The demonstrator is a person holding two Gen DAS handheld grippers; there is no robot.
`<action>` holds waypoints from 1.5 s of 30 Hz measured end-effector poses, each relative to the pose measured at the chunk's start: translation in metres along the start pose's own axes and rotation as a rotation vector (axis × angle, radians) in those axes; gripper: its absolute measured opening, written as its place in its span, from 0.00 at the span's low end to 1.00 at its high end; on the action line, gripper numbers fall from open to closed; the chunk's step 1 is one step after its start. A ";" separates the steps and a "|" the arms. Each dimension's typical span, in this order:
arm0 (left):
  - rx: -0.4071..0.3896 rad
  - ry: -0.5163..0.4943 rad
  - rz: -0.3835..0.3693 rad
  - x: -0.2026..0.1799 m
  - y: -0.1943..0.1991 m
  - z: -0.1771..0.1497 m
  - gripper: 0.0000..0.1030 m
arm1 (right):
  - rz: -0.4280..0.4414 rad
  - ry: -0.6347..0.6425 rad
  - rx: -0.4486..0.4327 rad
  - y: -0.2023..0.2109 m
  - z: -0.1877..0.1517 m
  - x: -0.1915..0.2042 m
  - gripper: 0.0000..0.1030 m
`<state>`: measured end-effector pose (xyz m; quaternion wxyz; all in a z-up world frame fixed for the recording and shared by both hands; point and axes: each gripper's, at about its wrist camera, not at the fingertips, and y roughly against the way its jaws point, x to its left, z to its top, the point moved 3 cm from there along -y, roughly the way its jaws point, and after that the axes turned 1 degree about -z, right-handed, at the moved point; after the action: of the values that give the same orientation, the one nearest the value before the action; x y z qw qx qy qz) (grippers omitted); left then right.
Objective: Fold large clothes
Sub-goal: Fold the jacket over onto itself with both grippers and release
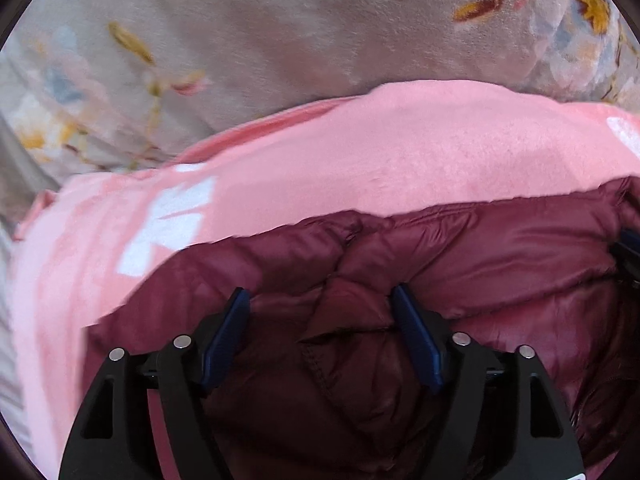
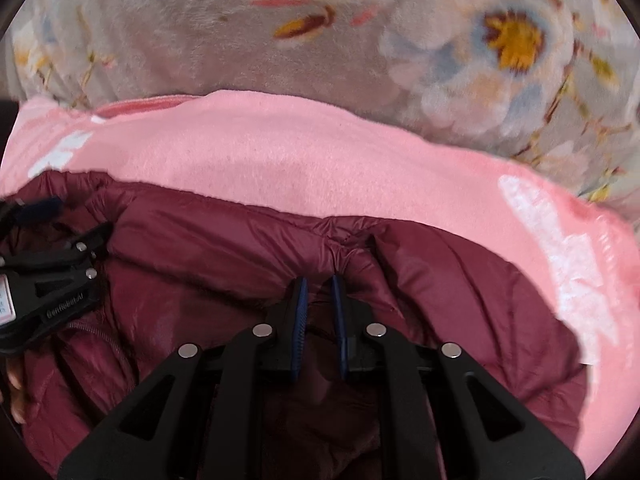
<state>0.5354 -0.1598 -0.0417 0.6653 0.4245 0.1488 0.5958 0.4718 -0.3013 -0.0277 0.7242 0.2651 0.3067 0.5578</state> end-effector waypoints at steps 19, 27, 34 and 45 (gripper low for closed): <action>0.137 0.064 -0.130 0.072 0.224 -0.217 0.75 | 0.177 -0.441 0.102 0.289 -0.309 -0.121 0.62; 0.208 0.123 -0.091 0.108 0.245 -0.281 0.75 | 0.168 -0.576 0.114 0.308 -0.376 -0.130 0.65; 0.297 0.276 -0.137 0.157 0.241 -0.333 0.78 | 0.172 -0.616 0.067 0.308 -0.378 -0.127 0.72; 0.262 0.593 -0.285 0.200 0.240 -0.364 0.79 | 0.264 -0.743 0.017 0.302 -0.374 -0.132 0.72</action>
<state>0.1681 0.1487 -0.0187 0.6095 0.2896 0.4686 0.5702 -0.0249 -0.3424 -0.0395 0.7057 0.4922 -0.0084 0.5096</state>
